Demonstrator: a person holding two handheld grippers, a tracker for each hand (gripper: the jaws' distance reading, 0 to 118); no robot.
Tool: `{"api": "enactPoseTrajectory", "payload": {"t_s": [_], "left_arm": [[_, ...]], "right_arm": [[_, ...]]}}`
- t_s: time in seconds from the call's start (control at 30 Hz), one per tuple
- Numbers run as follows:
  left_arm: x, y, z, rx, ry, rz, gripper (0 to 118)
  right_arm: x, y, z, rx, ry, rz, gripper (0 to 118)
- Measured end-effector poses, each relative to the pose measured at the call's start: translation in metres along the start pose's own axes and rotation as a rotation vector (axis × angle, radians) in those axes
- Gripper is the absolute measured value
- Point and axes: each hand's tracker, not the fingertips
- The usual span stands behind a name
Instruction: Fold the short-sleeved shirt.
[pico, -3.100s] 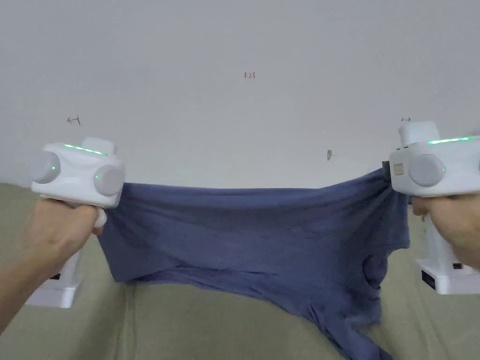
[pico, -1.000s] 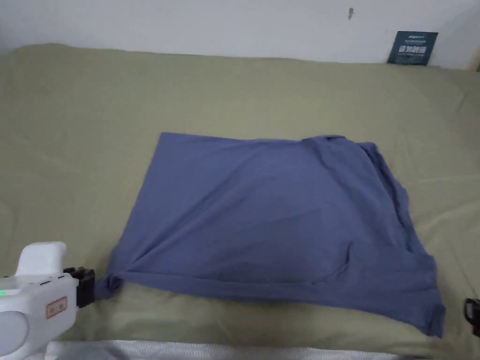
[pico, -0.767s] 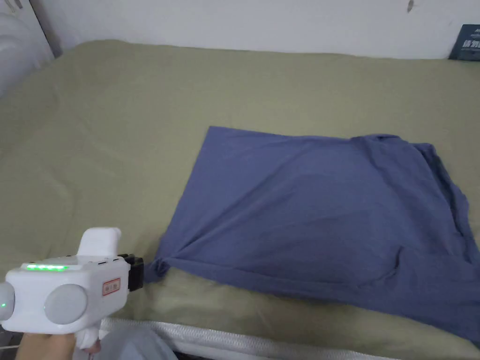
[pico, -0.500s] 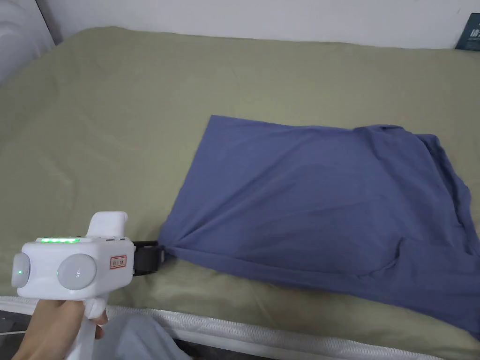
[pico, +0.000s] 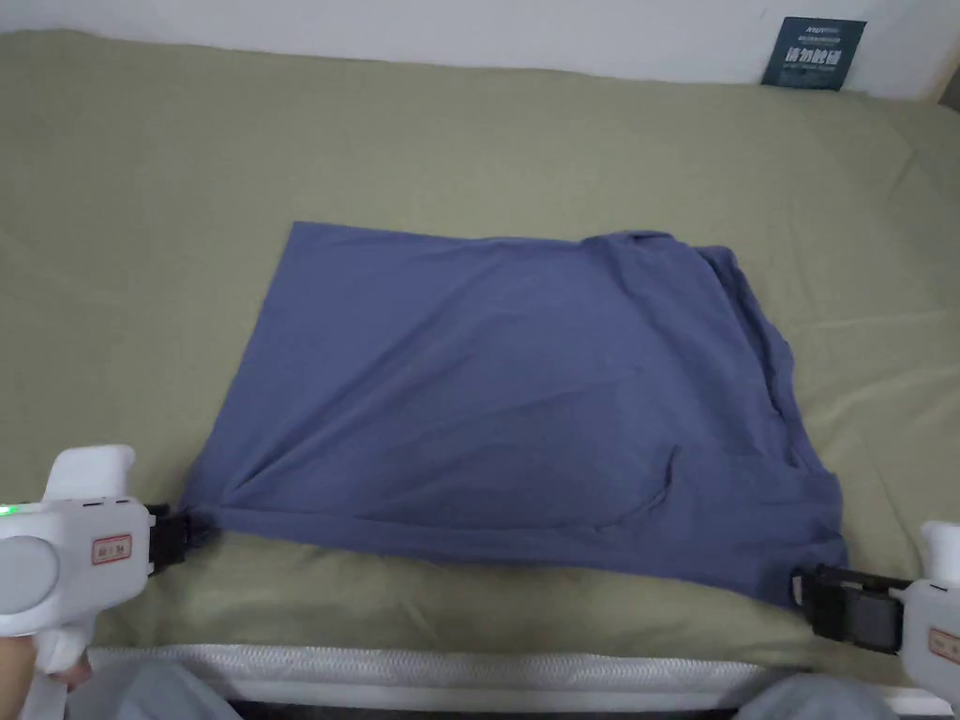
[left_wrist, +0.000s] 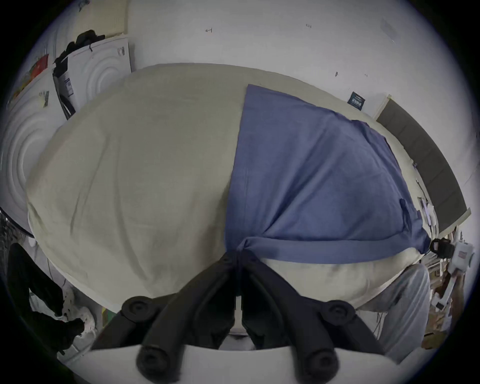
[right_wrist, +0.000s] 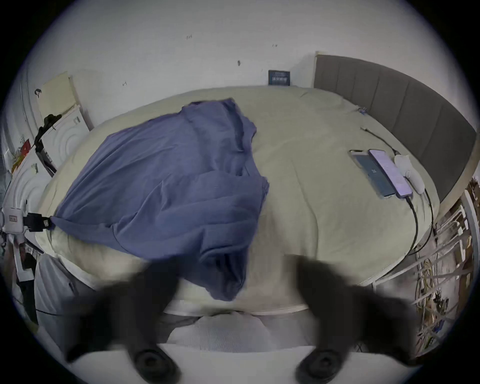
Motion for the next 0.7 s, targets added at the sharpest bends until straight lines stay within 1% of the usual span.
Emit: {"api": "enactPoseTrajectory", "payload": {"t_s": [0.03,0.07,0.1,0.13,0.17,0.2,0.27,0.3,0.33,0.37,0.4,0.5,0.53,0.63,0.7], "left_arm": [[0.0,0.0,0.0,0.003,0.003,0.0,3],[-0.001,0.0,0.0,0.003,0.003,0.001,3],[0.0,0.001,0.002,0.005,0.005,0.006,3],[0.0,0.001,0.002,0.008,0.005,0.011,3],[-0.001,0.003,0.003,0.01,0.007,0.012,3],[-0.002,0.004,0.004,0.015,0.007,0.013,3],[0.0,0.009,0.009,0.023,0.005,0.011,3],[0.001,0.014,0.013,0.036,0.005,0.007,3],[0.002,0.02,0.016,0.051,0.002,-0.001,3],[0.006,0.027,0.02,0.061,0.001,-0.009,3],[0.007,0.035,0.022,0.075,0.001,-0.015,3],[0.013,0.064,0.021,0.103,-0.005,-0.031,3],[0.016,0.075,0.018,0.111,-0.004,-0.039,3],[0.025,0.107,-0.001,0.115,0.01,-0.072,3],[0.029,0.128,-0.016,0.108,0.023,-0.072,3]], "right_arm": [[-0.003,-0.001,-0.009,-0.024,-0.034,0.017,105],[-0.004,-0.001,-0.019,-0.078,-0.055,0.044,99],[-0.003,-0.001,-0.03,-0.095,-0.06,0.061,71],[-0.01,-0.001,-0.021,-0.091,-0.063,0.068,31],[-0.013,0.0,-0.021,-0.098,-0.064,0.078,4],[-0.012,0.002,-0.02,-0.09,-0.035,0.08,4],[-0.014,0.013,-0.011,-0.08,-0.039,0.079,4],[-0.015,0.021,-0.006,-0.048,-0.032,0.101,4],[-0.015,0.03,-0.001,-0.014,-0.05,0.114,4],[-0.016,0.04,0.002,-0.003,-0.046,0.116,4],[-0.016,0.048,0.007,0.029,-0.046,0.114,4],[-0.015,0.084,0.005,0.06,-0.044,0.103,4],[-0.022,0.096,0.006,0.086,-0.069,0.122,4],[-0.031,0.129,-0.014,0.092,-0.084,0.138,4],[-0.027,0.151,-0.037,0.07,-0.073,0.121,4]]}}
